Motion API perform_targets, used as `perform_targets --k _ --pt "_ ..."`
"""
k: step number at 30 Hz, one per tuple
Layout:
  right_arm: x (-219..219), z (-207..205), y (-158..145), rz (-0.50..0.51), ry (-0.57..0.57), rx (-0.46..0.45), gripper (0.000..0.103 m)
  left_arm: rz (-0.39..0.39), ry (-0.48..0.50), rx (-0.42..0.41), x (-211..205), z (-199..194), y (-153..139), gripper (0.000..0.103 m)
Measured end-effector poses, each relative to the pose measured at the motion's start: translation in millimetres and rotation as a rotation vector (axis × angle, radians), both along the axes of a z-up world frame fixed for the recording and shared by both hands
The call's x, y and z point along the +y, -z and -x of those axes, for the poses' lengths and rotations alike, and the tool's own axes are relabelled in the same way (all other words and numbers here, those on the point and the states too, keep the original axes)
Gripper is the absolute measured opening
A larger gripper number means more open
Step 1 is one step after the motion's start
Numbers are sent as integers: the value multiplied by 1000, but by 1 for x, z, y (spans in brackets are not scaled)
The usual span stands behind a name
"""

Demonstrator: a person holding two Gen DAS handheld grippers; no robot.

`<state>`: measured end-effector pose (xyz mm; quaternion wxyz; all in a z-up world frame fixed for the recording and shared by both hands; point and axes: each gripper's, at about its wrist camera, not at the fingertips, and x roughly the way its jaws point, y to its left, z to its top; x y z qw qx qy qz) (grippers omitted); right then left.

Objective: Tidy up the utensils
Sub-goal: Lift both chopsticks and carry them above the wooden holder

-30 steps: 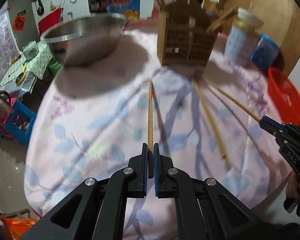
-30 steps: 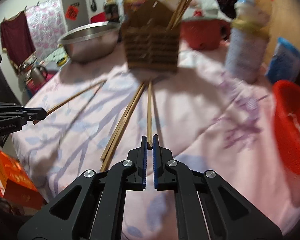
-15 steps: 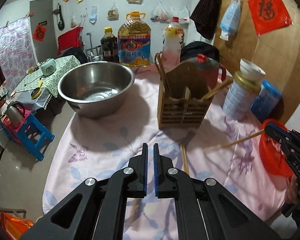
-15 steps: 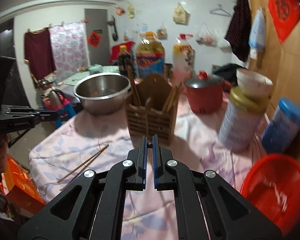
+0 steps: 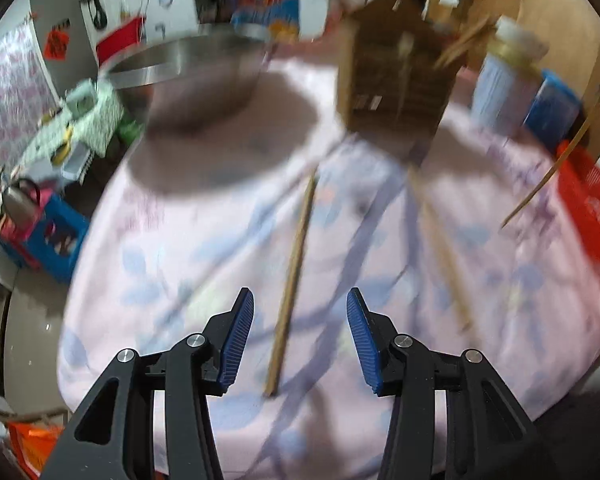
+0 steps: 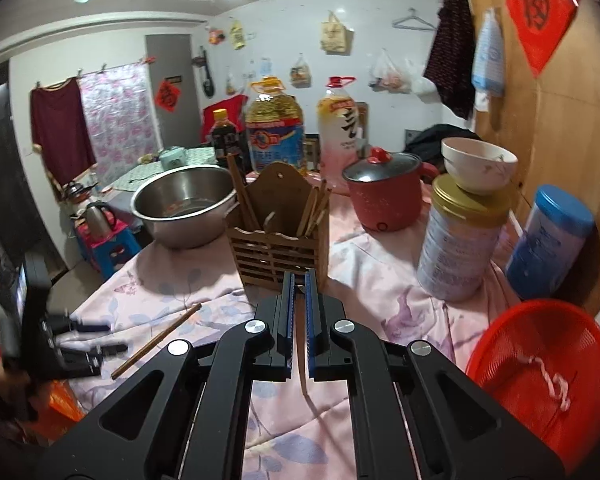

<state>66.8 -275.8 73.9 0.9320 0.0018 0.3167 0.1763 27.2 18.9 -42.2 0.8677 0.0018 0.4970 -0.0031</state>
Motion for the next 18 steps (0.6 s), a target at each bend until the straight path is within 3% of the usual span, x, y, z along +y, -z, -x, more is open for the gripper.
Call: perform_targets --k 4,6,8,10,14,18 --pt "8 7 -1 16 23 4 6 10 31 59 14 11 36 40" --pt "14 12 -2 31 28 2 6 -3 72 26 14 18 38 35" --pt "17 15 -3 33 32 4 6 19 100 22 17 19 39 6" --pt "22 17 -3 36 30 2 6 48 108 8 19 19 34 5" --pt "26 16 -7 44 13 -9 6 53 108 -92 13 12 -9 6" --pt "27 8 -20 39 -11 -43 6 48 106 -228 8 -6 -84 5"
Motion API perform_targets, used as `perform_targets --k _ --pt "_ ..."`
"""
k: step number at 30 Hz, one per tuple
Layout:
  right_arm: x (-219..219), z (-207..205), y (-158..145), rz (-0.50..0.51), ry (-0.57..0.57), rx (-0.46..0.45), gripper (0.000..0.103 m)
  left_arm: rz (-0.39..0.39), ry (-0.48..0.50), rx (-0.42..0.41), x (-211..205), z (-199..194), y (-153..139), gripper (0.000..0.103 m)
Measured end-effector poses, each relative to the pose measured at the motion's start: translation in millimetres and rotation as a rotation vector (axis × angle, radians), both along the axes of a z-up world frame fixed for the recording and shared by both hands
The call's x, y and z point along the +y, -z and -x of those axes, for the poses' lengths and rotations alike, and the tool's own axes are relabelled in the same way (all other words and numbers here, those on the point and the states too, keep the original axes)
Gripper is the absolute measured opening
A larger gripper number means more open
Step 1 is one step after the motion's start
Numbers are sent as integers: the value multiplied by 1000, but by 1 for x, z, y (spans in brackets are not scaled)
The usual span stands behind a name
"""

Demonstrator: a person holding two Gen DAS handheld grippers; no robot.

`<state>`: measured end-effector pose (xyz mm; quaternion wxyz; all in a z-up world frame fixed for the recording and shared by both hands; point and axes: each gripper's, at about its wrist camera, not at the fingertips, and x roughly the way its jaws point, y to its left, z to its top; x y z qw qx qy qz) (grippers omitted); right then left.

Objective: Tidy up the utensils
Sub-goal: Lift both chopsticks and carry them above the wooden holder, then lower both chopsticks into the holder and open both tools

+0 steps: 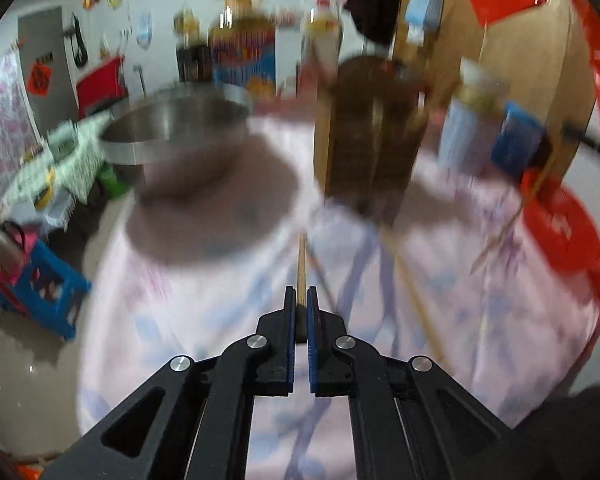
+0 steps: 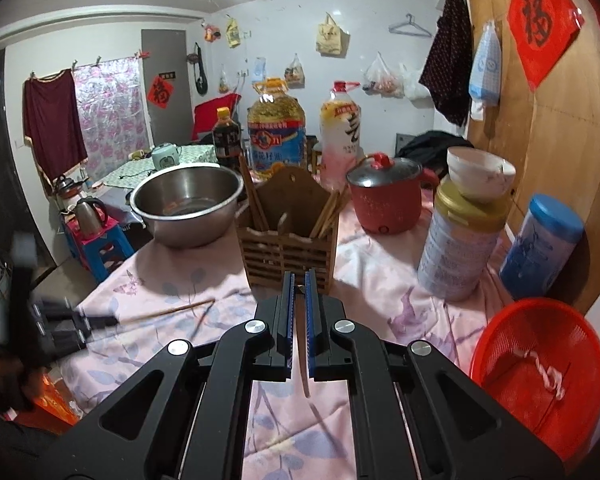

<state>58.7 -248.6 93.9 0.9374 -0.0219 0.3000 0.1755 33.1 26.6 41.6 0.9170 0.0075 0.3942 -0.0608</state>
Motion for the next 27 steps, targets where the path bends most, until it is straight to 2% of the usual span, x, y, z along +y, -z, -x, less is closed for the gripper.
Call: perform_targets --k 2,6,11,16,22,27 --pt "0 -7 -9 -17 -16 -16 6 3 -3 -57 -5 -14 -39 5" --pt "1 -22 -23 -49 -36 -32 6 35 5 -110 -13 -45 -92 5" --pt "4 -43 -40 -78 -55 -54 6 57 41 -142 -26 -79 -128 5" --pt "8 -74 -71 -106 -75 -106 6 35 92 -201 -47 -116 -162 5" --pt "14 -117 -101 -145 -62 -169 6 26 122 -254 -68 -160 -187 5" --pt "19 -153 -90 -150 -36 -159 6 34 121 -225 -76 -195 -170 5"
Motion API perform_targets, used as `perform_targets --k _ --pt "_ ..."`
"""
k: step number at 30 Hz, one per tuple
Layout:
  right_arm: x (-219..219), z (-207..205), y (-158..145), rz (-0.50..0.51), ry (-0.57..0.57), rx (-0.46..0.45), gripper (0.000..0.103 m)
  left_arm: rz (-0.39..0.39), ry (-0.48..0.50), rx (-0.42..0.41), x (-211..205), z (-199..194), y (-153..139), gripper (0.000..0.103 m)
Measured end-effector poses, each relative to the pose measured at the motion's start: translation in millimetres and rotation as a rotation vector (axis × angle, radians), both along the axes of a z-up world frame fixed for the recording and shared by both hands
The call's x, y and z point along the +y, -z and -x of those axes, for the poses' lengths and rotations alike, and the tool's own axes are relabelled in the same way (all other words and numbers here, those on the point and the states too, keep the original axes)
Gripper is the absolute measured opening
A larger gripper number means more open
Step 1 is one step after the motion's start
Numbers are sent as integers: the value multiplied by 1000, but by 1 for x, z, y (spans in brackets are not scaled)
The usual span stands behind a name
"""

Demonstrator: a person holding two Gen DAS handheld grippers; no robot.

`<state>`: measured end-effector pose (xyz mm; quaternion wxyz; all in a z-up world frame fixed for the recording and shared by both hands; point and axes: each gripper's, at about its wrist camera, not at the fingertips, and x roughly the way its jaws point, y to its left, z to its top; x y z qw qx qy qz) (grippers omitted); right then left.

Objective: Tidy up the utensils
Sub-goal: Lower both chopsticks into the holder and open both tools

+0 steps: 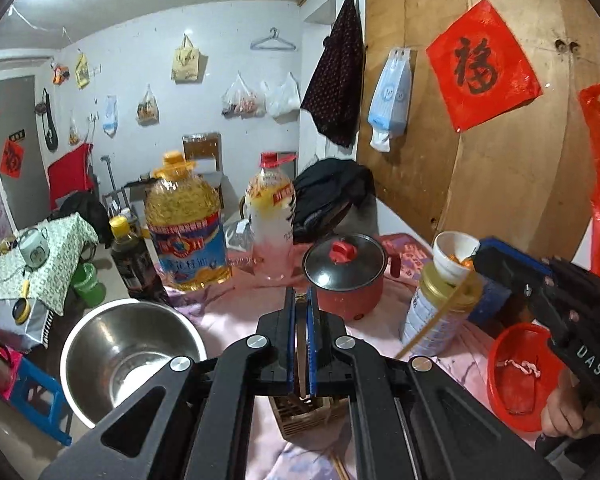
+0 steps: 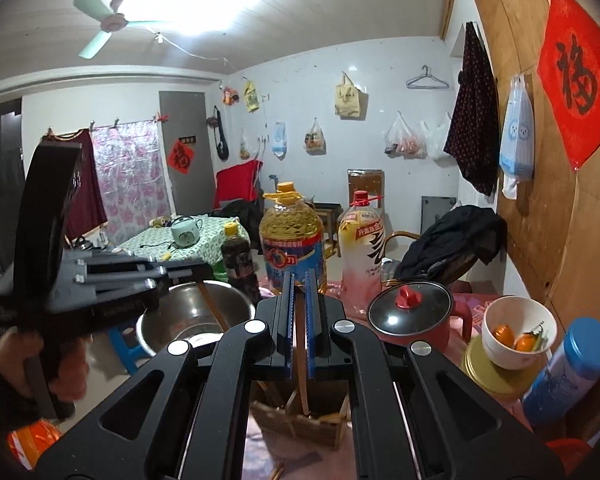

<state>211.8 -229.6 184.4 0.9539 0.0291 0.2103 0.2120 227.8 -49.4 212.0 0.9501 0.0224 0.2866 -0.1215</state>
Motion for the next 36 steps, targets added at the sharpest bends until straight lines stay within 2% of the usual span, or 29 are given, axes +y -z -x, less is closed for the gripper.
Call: perform_targets --k 3,4,5,7,15,17,20,23,36 --pt "4 -19 21 1 -1 66 7 -12 -24 63 -1 -15 28 7" --pt "4 -23 29 -1 3 99 9 -15 -32 95 0 -18 38 17" --pt "3 -23 31 -5 8 109 11 -9 -36 112 2 -19 44 31" --pt "1 -19 30 -4 11 98 11 -4 -57 110 7 -15 49 44" --pt "-11 4 27 -14 35 72 12 -6 -115 81 20 7 49 63" --pt "-11 9 31 -9 40 86 15 -12 -126 80 20 15 51 73" --pt "-10 20 39 -5 44 109 21 -18 -138 81 21 29 54 83" --pt "-9 35 50 4 48 132 26 -33 -154 82 21 43 60 89" --pt "7 89 85 111 49 168 32 -37 -174 159 27 77 94 90"
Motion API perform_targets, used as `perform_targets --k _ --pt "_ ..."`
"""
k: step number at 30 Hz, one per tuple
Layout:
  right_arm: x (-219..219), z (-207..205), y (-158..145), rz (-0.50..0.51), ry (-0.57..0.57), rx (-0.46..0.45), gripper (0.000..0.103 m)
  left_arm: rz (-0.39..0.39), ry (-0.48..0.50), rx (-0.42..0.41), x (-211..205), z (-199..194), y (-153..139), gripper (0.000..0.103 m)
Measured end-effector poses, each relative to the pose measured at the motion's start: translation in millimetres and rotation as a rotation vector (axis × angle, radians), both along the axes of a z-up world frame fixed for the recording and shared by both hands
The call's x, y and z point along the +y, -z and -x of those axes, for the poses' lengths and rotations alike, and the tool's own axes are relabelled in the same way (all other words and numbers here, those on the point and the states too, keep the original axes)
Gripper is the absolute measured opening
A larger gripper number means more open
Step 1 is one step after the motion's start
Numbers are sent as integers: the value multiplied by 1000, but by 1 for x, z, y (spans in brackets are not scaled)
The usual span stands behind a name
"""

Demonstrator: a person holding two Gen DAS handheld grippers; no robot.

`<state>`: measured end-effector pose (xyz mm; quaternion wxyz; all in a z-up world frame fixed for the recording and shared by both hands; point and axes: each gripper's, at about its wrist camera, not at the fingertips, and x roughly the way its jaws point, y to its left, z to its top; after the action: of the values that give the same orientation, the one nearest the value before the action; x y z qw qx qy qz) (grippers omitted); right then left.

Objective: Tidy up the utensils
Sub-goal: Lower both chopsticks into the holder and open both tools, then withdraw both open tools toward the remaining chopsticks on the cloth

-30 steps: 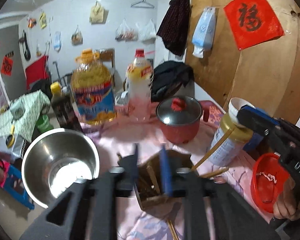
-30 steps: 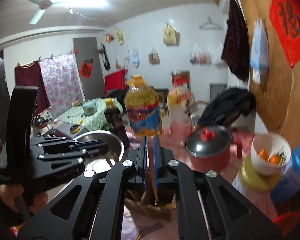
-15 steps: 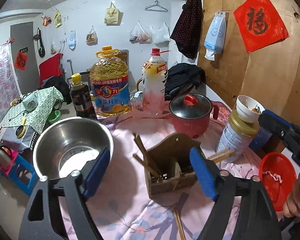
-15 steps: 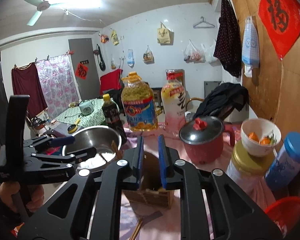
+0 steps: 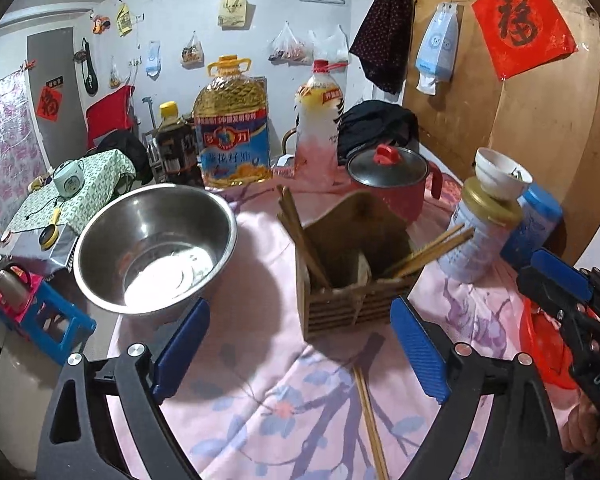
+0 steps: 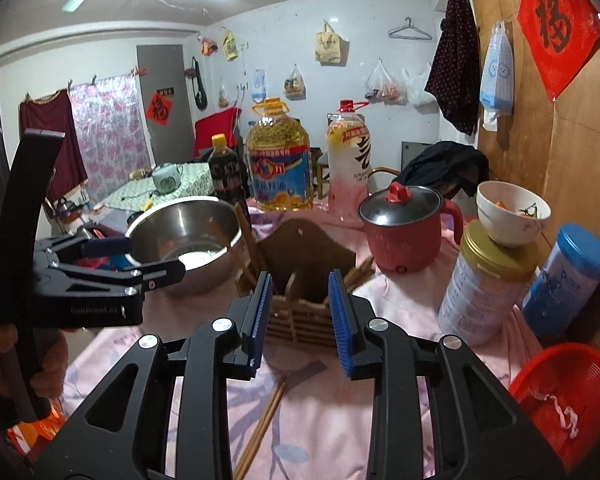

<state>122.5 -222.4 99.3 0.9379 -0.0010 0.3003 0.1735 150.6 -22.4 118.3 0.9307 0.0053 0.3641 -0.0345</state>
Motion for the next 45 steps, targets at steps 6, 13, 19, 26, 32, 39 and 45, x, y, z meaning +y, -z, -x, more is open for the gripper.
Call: perform_targets --k 6,13,19,26,32,39,45 --pt "-2 17 26 13 3 63 33 4 -16 47 5 16 23 91" --pt "3 43 70 61 -29 154 33 9 -47 131 14 37 64 91" --pt "18 83 123 130 -143 266 33 0 -83 236 26 64 112 91" --pt "37 109 152 138 -242 345 33 17 -119 336 41 88 147 91" --pt "48 122 172 106 -244 394 32 -32 -99 370 42 100 157 91" --pt "51 133 195 131 -163 392 14 -79 -56 416 43 107 172 91" --pt "16 129 191 130 -40 402 6 -64 10 414 20 102 175 91"
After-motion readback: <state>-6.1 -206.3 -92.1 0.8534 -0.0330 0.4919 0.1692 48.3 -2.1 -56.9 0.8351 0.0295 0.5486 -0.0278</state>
